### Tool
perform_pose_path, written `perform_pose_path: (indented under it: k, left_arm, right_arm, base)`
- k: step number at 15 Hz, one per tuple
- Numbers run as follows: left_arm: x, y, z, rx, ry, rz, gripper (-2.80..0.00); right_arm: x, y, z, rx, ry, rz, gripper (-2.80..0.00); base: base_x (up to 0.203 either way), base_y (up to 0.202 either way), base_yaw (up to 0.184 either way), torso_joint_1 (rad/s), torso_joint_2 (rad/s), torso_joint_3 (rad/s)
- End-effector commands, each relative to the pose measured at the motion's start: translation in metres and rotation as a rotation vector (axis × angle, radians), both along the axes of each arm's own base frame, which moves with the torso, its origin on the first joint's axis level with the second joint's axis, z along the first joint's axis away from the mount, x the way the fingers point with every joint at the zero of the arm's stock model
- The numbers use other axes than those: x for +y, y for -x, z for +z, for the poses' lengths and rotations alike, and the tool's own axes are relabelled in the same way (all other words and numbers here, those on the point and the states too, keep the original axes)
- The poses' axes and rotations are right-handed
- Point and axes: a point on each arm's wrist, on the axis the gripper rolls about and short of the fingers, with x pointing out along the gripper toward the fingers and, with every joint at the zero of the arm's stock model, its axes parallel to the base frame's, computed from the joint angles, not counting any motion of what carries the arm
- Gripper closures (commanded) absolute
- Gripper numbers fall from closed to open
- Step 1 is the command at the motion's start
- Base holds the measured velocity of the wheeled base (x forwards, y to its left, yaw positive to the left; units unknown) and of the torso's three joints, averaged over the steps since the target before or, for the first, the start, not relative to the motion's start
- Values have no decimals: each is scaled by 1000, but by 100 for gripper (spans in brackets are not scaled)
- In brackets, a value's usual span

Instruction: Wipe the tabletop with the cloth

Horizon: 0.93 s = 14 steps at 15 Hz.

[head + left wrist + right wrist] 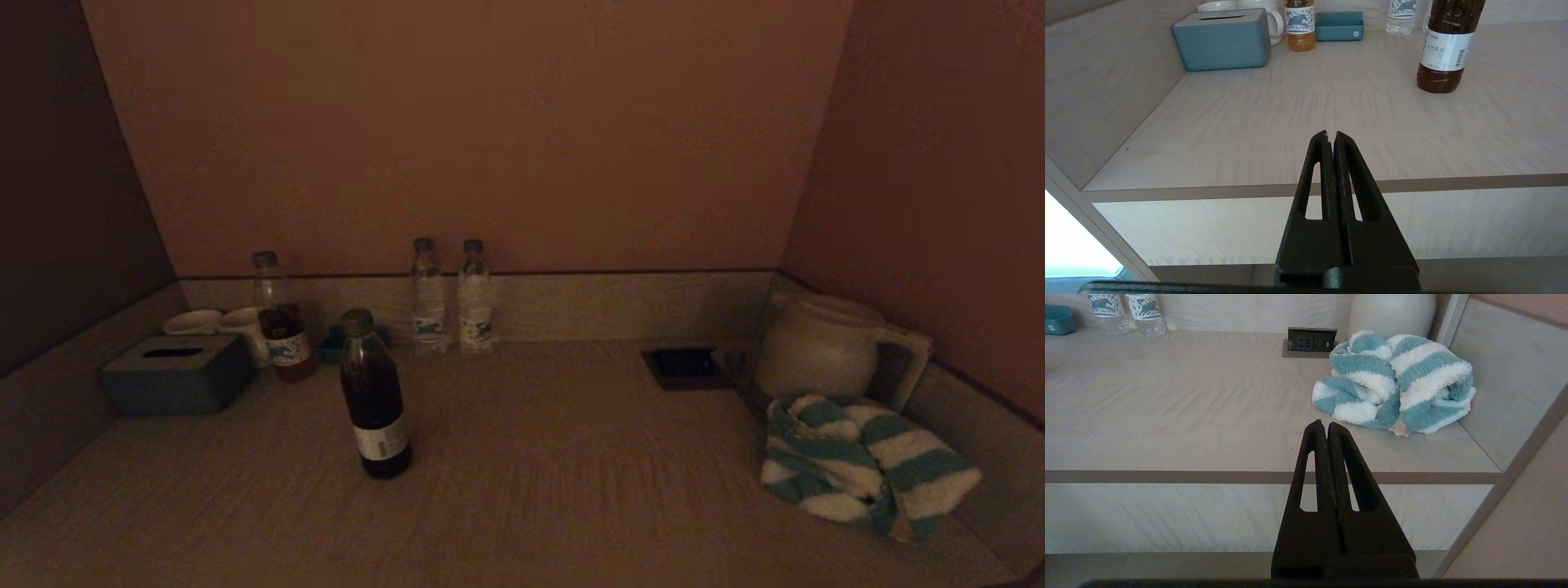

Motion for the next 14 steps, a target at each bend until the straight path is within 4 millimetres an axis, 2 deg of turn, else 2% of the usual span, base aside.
perform_pose_path:
  k: [1, 14]
  left_arm:
    - [0, 0, 0, 1, 0, 2, 0]
    - [0, 0, 0, 1, 0, 2, 0]
  right_arm:
    - [0, 0, 0, -1, 2, 1, 0]
    - [0, 0, 0, -1, -1, 1, 0]
  base:
    - [0, 0, 0, 0, 0, 0]
    - [0, 0, 0, 0, 0, 0]
